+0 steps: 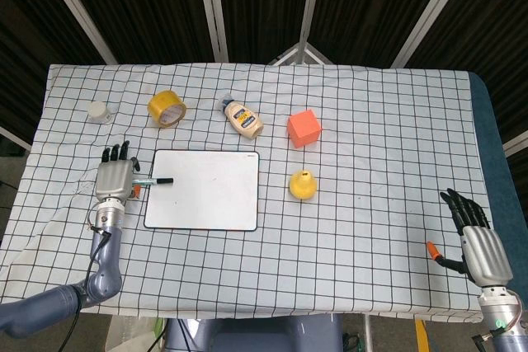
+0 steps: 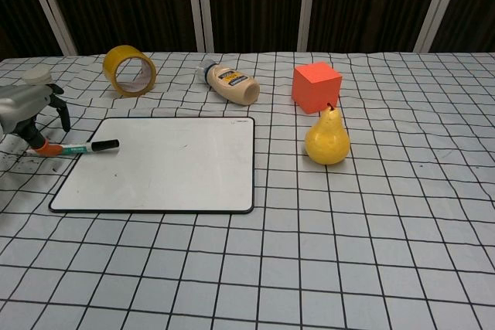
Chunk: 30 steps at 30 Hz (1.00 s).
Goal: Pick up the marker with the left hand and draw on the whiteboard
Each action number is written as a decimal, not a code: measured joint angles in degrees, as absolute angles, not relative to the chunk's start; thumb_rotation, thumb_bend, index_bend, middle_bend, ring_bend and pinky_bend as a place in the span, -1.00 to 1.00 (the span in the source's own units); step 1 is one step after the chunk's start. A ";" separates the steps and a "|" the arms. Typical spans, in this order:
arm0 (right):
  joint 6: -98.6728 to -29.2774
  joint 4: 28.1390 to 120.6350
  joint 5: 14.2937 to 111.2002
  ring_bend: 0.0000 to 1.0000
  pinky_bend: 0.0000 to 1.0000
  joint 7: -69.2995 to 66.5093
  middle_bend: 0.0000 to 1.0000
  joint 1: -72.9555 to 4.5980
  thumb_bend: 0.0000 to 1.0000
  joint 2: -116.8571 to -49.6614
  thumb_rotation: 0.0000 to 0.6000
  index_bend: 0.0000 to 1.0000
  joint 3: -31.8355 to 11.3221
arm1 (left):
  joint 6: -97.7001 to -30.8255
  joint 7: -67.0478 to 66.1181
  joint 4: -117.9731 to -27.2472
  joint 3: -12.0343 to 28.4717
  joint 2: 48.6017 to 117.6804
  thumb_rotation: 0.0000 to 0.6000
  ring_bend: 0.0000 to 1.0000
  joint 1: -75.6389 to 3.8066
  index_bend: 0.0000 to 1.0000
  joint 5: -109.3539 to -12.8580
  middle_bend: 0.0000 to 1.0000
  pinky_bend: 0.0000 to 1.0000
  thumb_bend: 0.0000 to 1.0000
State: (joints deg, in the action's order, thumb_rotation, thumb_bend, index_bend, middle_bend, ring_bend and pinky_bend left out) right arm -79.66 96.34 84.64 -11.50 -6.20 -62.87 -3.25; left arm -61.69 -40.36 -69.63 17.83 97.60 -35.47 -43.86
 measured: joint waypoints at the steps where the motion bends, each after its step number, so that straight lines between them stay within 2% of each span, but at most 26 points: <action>1: -79.65 96.36 84.65 -1.00 -1.00 -11.54 -1.00 -6.20 -0.35 -62.86 1.00 -1.00 -3.24 | -61.58 -40.39 -69.22 17.81 97.92 1.00 -1.00 -35.66 -0.16 -43.70 -1.00 -1.00 -0.14; 11: -79.50 96.39 84.66 -1.00 -1.00 -11.65 -1.00 -6.29 -0.35 -62.85 1.00 -1.00 -3.21 | -60.52 -39.79 -65.83 17.60 100.76 1.00 -1.00 -37.20 -0.11 -42.51 -1.00 -1.00 -0.11; 24: -79.64 96.48 84.84 -1.00 -1.00 -11.57 -1.00 -6.24 -0.35 -62.91 1.00 -1.00 -3.08 | -61.27 -38.87 -65.20 16.76 101.78 1.00 -1.00 -37.43 0.27 -43.11 -0.87 -1.00 0.11; 30: -79.71 96.54 84.75 -1.00 -1.00 -11.74 -1.00 -6.19 -0.35 -62.87 1.00 -1.00 -3.10 | -62.61 -36.24 -67.90 16.64 100.96 1.00 -1.00 -36.86 0.30 -45.44 -0.83 -0.99 0.12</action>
State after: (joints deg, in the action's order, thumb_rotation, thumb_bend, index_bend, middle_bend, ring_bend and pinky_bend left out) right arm -79.71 96.54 84.75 -11.74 -6.19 -62.87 -3.10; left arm -62.61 -36.24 -67.90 16.64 100.96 -36.86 -45.44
